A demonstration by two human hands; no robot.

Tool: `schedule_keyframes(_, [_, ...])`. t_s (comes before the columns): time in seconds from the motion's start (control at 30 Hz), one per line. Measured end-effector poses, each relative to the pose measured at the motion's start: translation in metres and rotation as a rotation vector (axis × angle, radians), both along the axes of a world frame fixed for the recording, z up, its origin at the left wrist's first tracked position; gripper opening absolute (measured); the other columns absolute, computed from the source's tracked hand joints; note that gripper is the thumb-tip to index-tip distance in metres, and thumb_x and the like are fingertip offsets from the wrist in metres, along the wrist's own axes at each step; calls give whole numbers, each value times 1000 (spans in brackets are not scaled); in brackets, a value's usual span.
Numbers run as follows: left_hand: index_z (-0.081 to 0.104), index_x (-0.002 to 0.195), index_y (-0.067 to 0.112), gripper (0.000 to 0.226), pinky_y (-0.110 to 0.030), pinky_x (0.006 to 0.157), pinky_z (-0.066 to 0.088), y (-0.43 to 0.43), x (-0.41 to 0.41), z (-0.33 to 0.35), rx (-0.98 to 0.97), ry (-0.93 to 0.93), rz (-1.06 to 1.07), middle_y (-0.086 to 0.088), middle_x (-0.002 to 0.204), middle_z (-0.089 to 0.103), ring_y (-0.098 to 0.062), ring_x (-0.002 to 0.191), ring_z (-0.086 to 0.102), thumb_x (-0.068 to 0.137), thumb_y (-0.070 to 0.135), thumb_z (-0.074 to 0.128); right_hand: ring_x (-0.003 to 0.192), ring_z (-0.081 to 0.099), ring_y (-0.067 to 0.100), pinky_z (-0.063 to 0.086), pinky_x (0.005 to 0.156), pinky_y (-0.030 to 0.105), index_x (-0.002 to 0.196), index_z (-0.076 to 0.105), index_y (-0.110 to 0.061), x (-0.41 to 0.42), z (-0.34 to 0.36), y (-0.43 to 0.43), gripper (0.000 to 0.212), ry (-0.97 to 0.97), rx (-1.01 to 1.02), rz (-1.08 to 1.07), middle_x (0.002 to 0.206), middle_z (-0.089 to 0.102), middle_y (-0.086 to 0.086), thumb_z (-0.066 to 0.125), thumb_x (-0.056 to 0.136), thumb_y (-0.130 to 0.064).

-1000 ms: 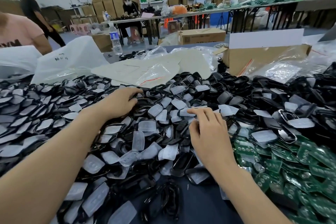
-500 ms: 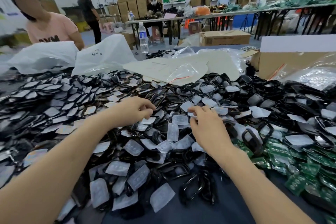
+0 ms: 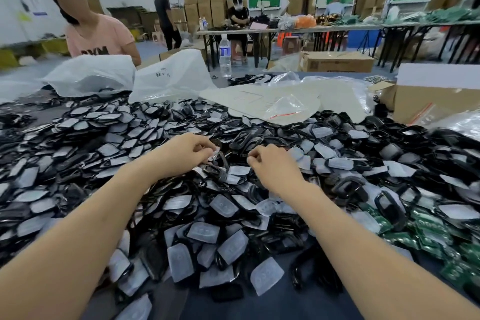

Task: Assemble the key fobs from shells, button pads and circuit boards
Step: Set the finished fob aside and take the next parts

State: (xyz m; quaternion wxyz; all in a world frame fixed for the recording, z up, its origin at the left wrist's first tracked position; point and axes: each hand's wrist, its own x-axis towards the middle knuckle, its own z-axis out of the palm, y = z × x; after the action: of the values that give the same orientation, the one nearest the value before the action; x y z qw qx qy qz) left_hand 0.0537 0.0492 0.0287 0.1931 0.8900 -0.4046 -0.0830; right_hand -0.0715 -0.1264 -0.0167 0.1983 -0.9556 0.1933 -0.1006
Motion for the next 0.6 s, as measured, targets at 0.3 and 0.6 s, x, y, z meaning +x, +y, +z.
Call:
schedule_keyframes(0.3, [69,116,25,22,-47,91,54,16,-2,-8,-122,96,19,0,92,76,-29,95,69,103,27,52,125,49,35,43,104,43,123,65,-21,21,1,4,31,219,-19,3,133,50,12,63,98,-40])
schedule_keyframes(0.6, [66,119,30,22,-35,85,57,-5,-17,-18,-276,147,9,9,98,72,-10,91,70,103,25,52,104,64,25,51,94,39,106,64,-19,11,-2,-5,16,102,260,-32,106,69,5,70,95,-29])
